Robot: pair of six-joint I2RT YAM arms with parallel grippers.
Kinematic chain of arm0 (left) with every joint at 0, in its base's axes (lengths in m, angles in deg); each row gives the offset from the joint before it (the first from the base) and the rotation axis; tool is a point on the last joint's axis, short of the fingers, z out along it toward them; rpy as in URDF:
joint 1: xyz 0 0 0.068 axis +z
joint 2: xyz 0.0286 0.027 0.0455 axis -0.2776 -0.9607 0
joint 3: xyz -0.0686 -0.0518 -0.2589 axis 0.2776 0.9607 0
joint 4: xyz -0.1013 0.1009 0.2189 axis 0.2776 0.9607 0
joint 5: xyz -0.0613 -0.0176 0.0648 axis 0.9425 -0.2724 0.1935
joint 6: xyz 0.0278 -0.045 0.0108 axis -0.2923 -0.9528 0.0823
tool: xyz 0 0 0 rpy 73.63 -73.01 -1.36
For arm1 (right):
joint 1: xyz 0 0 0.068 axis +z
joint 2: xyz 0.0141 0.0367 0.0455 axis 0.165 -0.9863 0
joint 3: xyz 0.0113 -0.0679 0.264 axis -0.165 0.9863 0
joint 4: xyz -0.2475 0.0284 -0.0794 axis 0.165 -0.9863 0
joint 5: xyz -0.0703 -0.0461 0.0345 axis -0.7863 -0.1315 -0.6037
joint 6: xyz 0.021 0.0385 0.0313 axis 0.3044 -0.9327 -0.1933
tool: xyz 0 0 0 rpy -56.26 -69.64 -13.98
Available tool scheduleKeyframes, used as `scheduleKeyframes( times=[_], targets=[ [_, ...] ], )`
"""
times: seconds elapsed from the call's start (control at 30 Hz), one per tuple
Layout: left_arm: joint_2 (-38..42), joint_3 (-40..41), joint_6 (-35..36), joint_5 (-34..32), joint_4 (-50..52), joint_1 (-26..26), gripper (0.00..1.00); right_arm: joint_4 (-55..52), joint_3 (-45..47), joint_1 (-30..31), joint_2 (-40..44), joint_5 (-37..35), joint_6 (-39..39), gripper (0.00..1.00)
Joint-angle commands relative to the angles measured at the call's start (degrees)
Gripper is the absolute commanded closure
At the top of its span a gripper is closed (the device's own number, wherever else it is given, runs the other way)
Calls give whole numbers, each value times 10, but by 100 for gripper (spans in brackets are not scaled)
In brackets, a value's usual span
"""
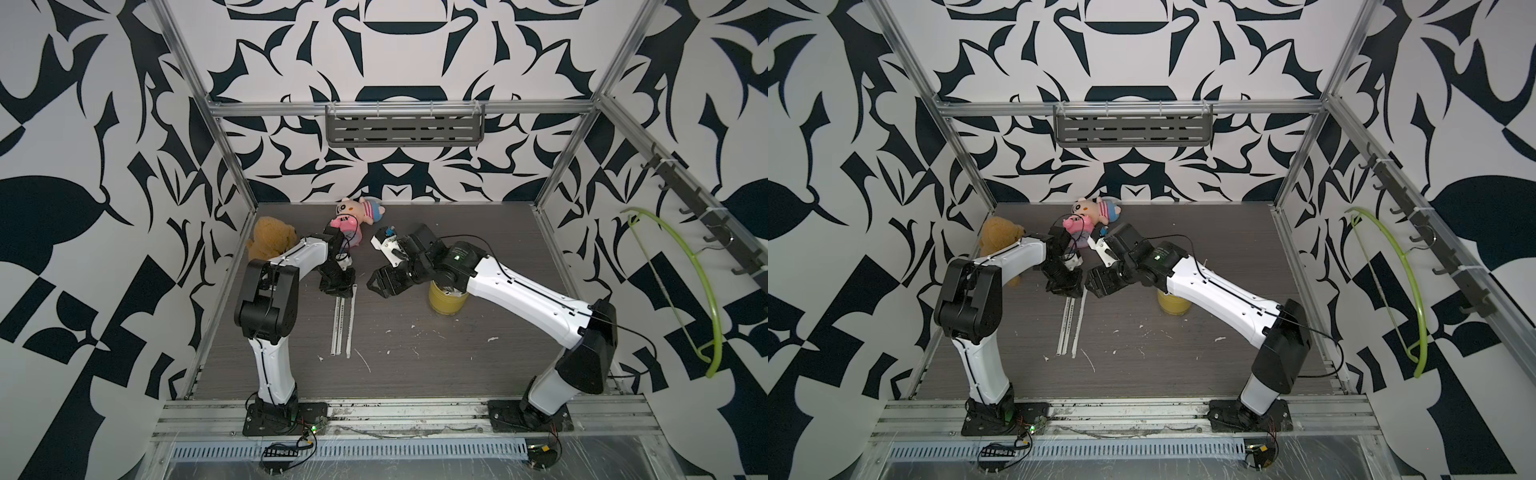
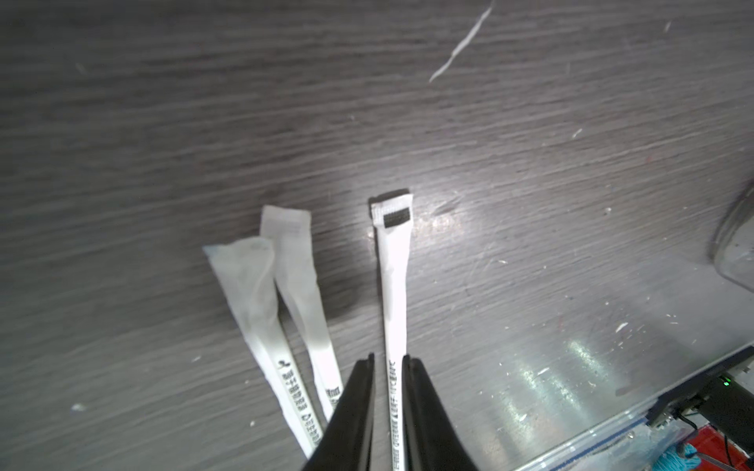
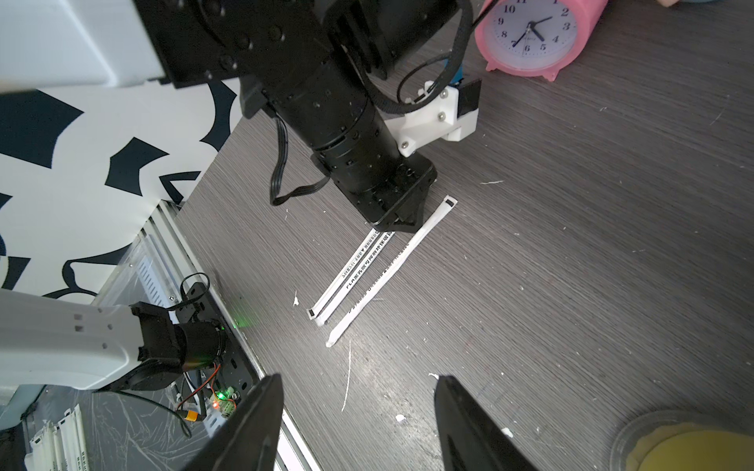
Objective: Take the straws out of the storage container
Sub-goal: Place the straw at the center of the board, then pick up the straw from the container.
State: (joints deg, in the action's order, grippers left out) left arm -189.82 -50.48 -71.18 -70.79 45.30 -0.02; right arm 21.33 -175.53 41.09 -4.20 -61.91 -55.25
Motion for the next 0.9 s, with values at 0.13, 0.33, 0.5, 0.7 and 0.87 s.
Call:
scheduleKeyframes(
  times=[0.13,0.33,0.5,0.7,0.87],
  targets=[
    [31,14,-13,15,-19,-2,81,-4,-7,-1,26,-23,13,36],
    [45,14,-21,19,-18,-34,82,-7,-10,-1,29,-34,16,36],
    [95,25,-39,13,-45,-50,84,-54,-24,-3,62,-132,32,36],
    [239,35,-53,10,-145,-63,80,-125,-9,-74,147,-206,50,37],
    [325,60,8,24,-249,-129,73,-157,35,-131,214,-235,76,43]
  ],
)
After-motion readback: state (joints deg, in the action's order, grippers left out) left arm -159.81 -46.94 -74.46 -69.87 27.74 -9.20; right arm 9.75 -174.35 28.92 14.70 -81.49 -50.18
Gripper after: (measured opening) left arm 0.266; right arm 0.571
